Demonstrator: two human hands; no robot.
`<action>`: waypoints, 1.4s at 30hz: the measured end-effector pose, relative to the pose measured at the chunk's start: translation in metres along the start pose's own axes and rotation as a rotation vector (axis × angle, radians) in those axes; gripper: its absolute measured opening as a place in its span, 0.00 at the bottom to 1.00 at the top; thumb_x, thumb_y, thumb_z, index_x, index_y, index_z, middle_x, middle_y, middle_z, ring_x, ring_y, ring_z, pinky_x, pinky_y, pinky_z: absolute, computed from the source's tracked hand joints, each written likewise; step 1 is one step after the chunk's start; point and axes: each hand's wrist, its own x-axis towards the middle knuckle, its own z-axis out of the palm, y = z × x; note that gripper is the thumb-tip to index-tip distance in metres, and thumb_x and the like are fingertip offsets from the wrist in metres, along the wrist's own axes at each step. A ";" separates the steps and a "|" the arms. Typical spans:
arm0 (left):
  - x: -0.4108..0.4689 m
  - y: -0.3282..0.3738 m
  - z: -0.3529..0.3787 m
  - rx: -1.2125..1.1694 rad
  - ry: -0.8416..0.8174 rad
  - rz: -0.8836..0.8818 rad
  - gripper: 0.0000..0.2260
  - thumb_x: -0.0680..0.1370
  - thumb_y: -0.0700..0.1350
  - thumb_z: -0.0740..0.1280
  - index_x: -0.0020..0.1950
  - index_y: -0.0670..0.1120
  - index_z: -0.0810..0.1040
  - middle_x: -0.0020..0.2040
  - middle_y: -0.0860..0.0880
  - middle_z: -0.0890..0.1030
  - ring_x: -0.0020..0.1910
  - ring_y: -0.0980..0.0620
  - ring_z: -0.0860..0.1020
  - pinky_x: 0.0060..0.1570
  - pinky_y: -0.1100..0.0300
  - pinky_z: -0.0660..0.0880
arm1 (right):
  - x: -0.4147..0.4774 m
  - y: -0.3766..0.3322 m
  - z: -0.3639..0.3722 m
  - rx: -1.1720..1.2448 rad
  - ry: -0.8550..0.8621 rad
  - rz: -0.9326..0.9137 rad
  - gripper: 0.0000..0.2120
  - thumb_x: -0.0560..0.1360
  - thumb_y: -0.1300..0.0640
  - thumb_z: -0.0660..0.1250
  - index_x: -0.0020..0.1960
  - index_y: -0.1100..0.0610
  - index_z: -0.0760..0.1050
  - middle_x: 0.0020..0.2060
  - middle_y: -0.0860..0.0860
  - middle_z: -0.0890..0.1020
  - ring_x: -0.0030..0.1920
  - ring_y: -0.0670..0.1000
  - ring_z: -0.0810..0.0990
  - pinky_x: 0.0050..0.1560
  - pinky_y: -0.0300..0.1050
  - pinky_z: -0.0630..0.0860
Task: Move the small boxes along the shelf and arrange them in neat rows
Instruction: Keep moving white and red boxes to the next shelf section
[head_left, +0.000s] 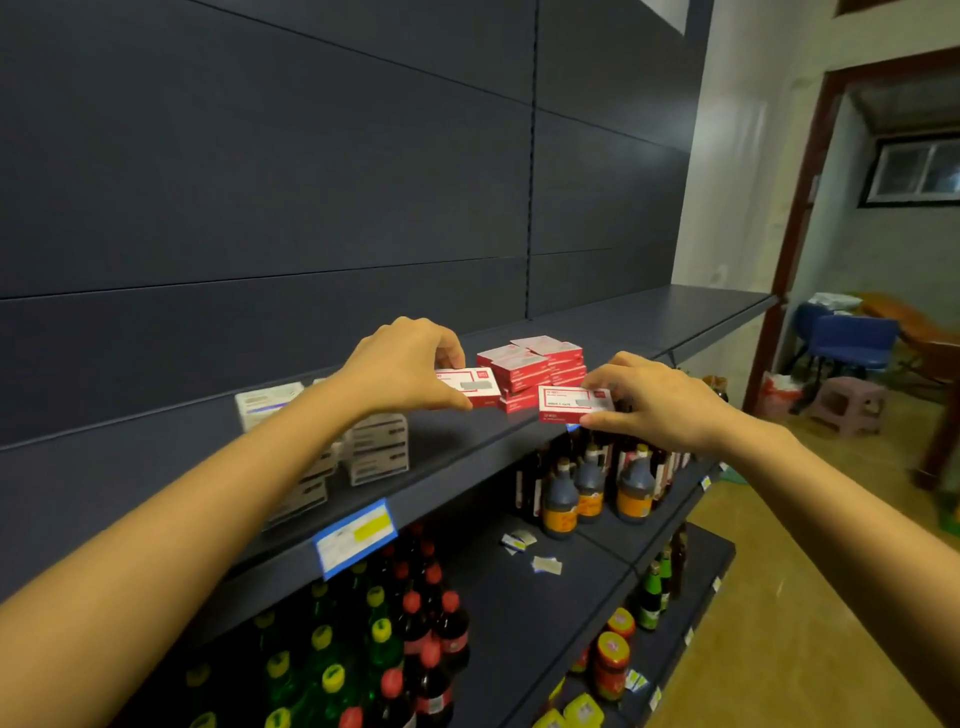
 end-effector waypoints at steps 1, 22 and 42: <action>0.012 0.001 0.004 0.002 0.002 -0.006 0.17 0.67 0.53 0.74 0.52 0.49 0.78 0.52 0.50 0.82 0.48 0.50 0.79 0.51 0.48 0.78 | 0.009 0.010 0.001 0.030 0.006 0.005 0.24 0.73 0.39 0.63 0.66 0.48 0.68 0.60 0.48 0.72 0.55 0.49 0.75 0.51 0.50 0.77; 0.165 0.026 0.078 -0.099 0.043 -0.407 0.17 0.72 0.48 0.71 0.57 0.43 0.74 0.56 0.45 0.81 0.51 0.50 0.79 0.54 0.56 0.76 | 0.201 0.131 0.028 0.220 -0.068 -0.354 0.22 0.74 0.41 0.63 0.64 0.48 0.69 0.61 0.48 0.71 0.54 0.46 0.73 0.50 0.46 0.71; 0.077 0.026 0.037 0.360 0.349 -0.721 0.12 0.76 0.52 0.64 0.55 0.47 0.78 0.55 0.48 0.81 0.53 0.47 0.78 0.53 0.53 0.75 | 0.218 0.035 0.019 0.353 -0.037 -0.868 0.19 0.77 0.47 0.61 0.67 0.48 0.68 0.65 0.47 0.72 0.65 0.50 0.70 0.63 0.54 0.70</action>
